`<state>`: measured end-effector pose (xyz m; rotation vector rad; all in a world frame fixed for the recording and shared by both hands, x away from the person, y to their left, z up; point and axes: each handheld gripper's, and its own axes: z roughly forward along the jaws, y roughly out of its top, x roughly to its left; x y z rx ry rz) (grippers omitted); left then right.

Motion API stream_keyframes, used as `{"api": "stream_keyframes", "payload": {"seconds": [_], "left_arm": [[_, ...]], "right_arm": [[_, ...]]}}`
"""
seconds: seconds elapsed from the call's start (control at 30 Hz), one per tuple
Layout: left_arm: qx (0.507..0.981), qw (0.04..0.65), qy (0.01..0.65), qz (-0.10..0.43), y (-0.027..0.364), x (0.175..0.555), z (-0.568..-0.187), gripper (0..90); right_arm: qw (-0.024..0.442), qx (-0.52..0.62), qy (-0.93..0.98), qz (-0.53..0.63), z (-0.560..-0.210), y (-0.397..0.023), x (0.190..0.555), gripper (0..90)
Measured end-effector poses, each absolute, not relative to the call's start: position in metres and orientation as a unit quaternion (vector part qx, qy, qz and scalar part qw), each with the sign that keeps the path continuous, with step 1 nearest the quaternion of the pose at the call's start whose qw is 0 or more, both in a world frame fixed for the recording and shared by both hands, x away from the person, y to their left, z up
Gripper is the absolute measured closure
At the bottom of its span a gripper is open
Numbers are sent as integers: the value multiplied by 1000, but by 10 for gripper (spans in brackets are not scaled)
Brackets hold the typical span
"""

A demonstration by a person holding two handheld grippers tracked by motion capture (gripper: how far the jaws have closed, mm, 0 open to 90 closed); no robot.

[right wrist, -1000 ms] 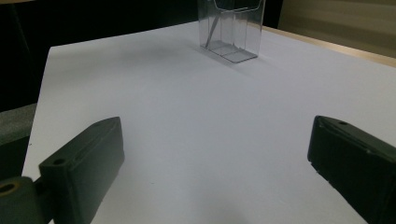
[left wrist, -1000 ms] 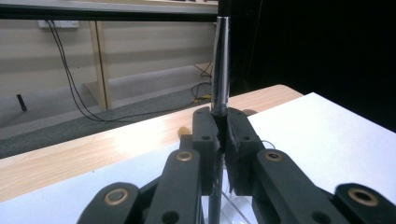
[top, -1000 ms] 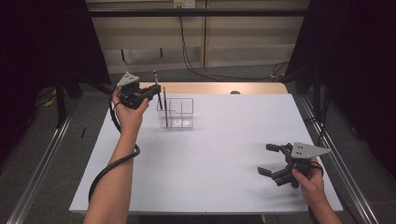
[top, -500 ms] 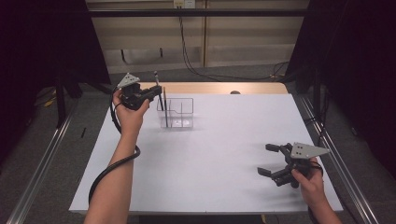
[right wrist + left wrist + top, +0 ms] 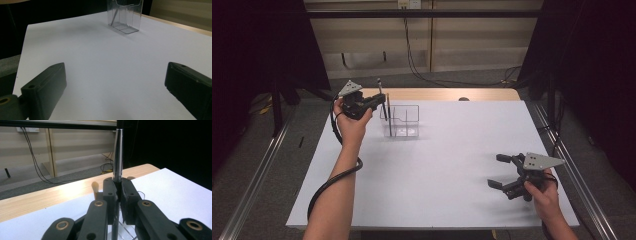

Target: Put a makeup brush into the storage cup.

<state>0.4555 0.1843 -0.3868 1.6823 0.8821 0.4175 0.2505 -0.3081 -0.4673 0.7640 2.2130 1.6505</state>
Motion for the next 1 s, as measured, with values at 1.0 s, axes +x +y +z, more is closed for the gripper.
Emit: {"api": "stream_keyframes", "payload": {"seconds": [1.0], "left_arm": [[722,554,378,170,184,453,-399,835]], "right_arm": [[139,263,765,572,-467,-308,251,37]]}}
